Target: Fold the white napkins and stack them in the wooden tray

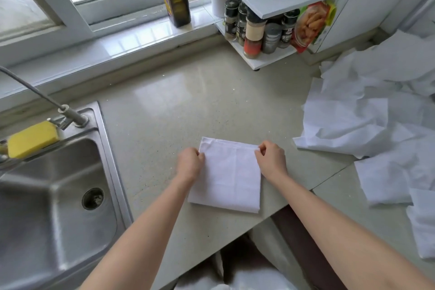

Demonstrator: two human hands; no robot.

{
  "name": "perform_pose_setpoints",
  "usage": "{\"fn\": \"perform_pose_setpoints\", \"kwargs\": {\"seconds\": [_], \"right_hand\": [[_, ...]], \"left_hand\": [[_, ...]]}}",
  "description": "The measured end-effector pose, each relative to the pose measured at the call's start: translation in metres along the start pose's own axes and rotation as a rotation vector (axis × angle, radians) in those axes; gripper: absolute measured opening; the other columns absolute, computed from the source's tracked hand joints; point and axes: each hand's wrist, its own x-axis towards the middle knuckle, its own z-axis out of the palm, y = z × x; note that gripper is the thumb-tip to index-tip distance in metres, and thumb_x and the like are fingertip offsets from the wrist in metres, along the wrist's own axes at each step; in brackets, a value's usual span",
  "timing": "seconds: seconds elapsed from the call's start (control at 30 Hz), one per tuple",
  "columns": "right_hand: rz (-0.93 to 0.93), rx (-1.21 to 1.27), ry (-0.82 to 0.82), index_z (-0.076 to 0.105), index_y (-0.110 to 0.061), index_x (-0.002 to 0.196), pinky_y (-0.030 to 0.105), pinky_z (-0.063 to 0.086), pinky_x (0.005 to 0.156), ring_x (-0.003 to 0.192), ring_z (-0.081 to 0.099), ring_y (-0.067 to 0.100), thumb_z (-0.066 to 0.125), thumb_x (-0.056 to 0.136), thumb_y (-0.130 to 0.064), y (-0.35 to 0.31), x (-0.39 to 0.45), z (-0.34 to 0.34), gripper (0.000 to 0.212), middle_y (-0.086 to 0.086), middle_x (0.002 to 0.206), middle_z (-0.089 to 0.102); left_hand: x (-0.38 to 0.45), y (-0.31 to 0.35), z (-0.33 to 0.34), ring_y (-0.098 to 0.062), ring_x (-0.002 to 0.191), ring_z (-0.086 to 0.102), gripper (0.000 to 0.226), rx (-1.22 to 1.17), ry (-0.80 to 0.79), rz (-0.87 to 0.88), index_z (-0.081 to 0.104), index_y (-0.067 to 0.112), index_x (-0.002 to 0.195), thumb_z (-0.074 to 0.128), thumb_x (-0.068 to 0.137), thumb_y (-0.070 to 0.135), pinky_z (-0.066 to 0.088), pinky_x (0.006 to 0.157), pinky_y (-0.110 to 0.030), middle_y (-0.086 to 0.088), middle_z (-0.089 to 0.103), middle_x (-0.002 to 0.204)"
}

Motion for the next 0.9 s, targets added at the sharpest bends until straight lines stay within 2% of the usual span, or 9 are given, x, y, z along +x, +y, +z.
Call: {"fn": "perform_pose_setpoints", "kwargs": {"seconds": [0.07, 0.17, 0.33, 0.57, 0.73, 0.9], "right_hand": [[-0.025, 0.007, 0.021, 0.057, -0.003, 0.081, 0.031, 0.037, 0.062, 0.073, 0.052, 0.026, 0.053, 0.089, -0.008, -0.001, 0.005, 0.0, 0.01, 0.006, 0.072, 0.056], [-0.03, 0.014, 0.041, 0.058, -0.003, 0.081, 0.034, 0.039, 0.065, 0.073, 0.052, 0.027, 0.054, 0.088, -0.006, -0.003, 0.007, 0.003, 0.008, 0.006, 0.072, 0.056], [-0.007, 0.025, 0.053, 0.053, -0.009, 0.078, 0.031, 0.036, 0.063, 0.072, 0.051, 0.026, 0.054, 0.087, -0.005, -0.003, 0.009, 0.006, 0.01, 0.006, 0.073, 0.055], [0.006, -0.006, 0.061, 0.05, -0.011, 0.079, 0.028, 0.032, 0.061, 0.072, 0.049, 0.025, 0.053, 0.09, -0.006, -0.002, 0.014, 0.011, 0.012, 0.011, 0.078, 0.06], [0.01, -0.008, 0.062, 0.049, -0.012, 0.08, 0.028, 0.031, 0.062, 0.075, 0.049, 0.023, 0.055, 0.09, -0.007, 0.003, 0.018, 0.012, 0.013, 0.012, 0.088, 0.061], [-0.006, 0.015, 0.051, 0.056, -0.008, 0.086, 0.028, 0.034, 0.067, 0.08, 0.048, 0.021, 0.058, 0.09, -0.011, 0.007, 0.022, 0.011, 0.006, 0.012, 0.096, 0.059]], "left_hand": [[0.005, 0.0, 0.002, -0.038, 0.092, 0.061, 0.029, 0.022, 0.009, -0.016, 0.062, -0.007, 0.083, 0.047, 0.095, 0.015, 0.044, 0.073, -0.039, -0.028, 0.066, 0.096], [0.013, -0.001, 0.006, -0.041, 0.098, 0.059, 0.034, 0.069, -0.006, -0.048, 0.062, -0.013, 0.098, 0.047, 0.096, 0.017, 0.045, 0.078, -0.039, -0.031, 0.064, 0.103], [0.017, 0.0, 0.009, -0.041, 0.101, 0.057, 0.035, 0.138, -0.016, -0.052, 0.061, -0.012, 0.101, 0.045, 0.098, 0.019, 0.043, 0.08, -0.038, -0.03, 0.063, 0.107], [0.018, 0.0, 0.011, -0.041, 0.097, 0.057, 0.036, 0.143, 0.005, -0.061, 0.061, -0.011, 0.098, 0.045, 0.098, 0.021, 0.039, 0.073, -0.036, -0.029, 0.063, 0.105], [0.018, 0.001, 0.012, -0.042, 0.1, 0.056, 0.035, 0.126, 0.018, -0.062, 0.06, -0.011, 0.1, 0.045, 0.098, 0.021, 0.043, 0.079, -0.04, -0.03, 0.062, 0.106], [0.019, -0.002, 0.014, -0.04, 0.099, 0.055, 0.033, 0.125, 0.038, -0.048, 0.06, -0.007, 0.101, 0.045, 0.098, 0.023, 0.042, 0.078, -0.039, -0.027, 0.062, 0.106]]}}
